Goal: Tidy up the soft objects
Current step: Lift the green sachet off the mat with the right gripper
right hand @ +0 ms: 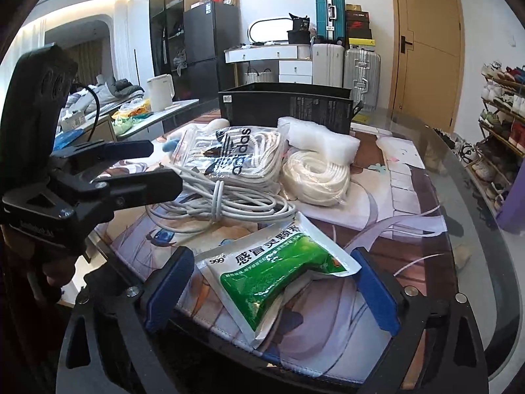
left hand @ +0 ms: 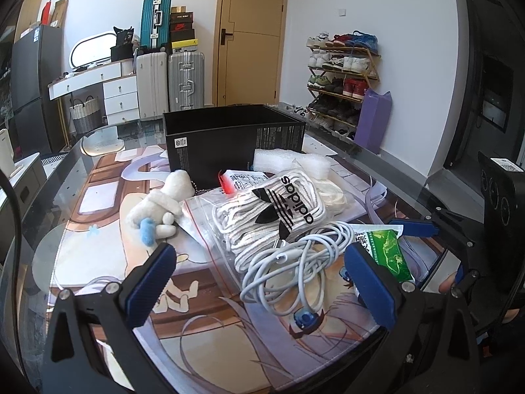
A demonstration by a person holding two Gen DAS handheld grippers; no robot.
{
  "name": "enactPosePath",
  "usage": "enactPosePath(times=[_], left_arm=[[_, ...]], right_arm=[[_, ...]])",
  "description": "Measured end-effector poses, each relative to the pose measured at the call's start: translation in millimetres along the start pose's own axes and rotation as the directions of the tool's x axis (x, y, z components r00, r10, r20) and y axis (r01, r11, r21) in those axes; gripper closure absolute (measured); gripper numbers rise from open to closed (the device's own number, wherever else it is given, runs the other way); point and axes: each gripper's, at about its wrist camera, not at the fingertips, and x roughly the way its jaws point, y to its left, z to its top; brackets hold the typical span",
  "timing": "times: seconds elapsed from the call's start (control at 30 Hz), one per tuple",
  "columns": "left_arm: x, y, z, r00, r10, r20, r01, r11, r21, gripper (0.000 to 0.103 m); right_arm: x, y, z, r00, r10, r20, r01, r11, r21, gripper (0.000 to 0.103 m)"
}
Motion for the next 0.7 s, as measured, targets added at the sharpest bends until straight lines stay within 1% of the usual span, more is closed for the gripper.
enactPosePath(times=[0.1,0.37,0.43,0.47,0.53,0.57,0.63,0.7], left_arm=[[0.1,0.5,0.0,1.000,-0.001,0.001,0.001,1.000,-0.003,0.001],[0.9,2.4,0.1,1.000,0.001,-0.002,-0.001,1.000,-0.009,0.001],[0.8,2.4,0.1,1.000,0.000,-0.002,0.000,1.000,-0.009,0.001],[0.8,2.4,0.1,1.000,0.001,-0.002,-0.001,1.000,-0.009,0.001],[0.4,2.9,0.3,1.000,0.003,0.000,-0.003,1.000,-0.008,0.001],[0.1,3.1,0.5,1.000,0.003,0.001,-0.003,1.000,-0.008,0.001],[-0.1,3.6,0.7,1.000,0.004,0.003,-0.004,1.000,-0.010,0.001],[0.3,3.9,0.7,1.000,0.004,0.003,-0.004,1.000,-0.012,0.001]], right_arm=[[5.2,4.3,0.5,1.000,-0.012,-0.010,0.012,1.000,-0.014,0.001],[14.2,3.2,7.1,0.999,-0.032,-0.023,0.032,0.999,0.007,0.002],[13.0,-0.3,7.4,0.999,-0.038,-0.019,0.039,0.999,0.016,0.012],[11.8,-2.6,7.4,0.999,-0.039,-0.017,0.039,0.999,0.016,0.014],[8.1,-5.7,5.6,0.999,-0.037,-0.015,0.037,0.999,0.014,0.023],[6.4,-7.4,4.6,0.999,-0.037,-0.011,0.037,0.999,0.014,0.025],[3.2,-9.4,2.5,0.999,-0.034,-0.005,0.034,0.999,0.010,0.033],[0.8,-10.8,1.7,1.000,-0.027,0.001,0.027,1.000,0.008,0.036]])
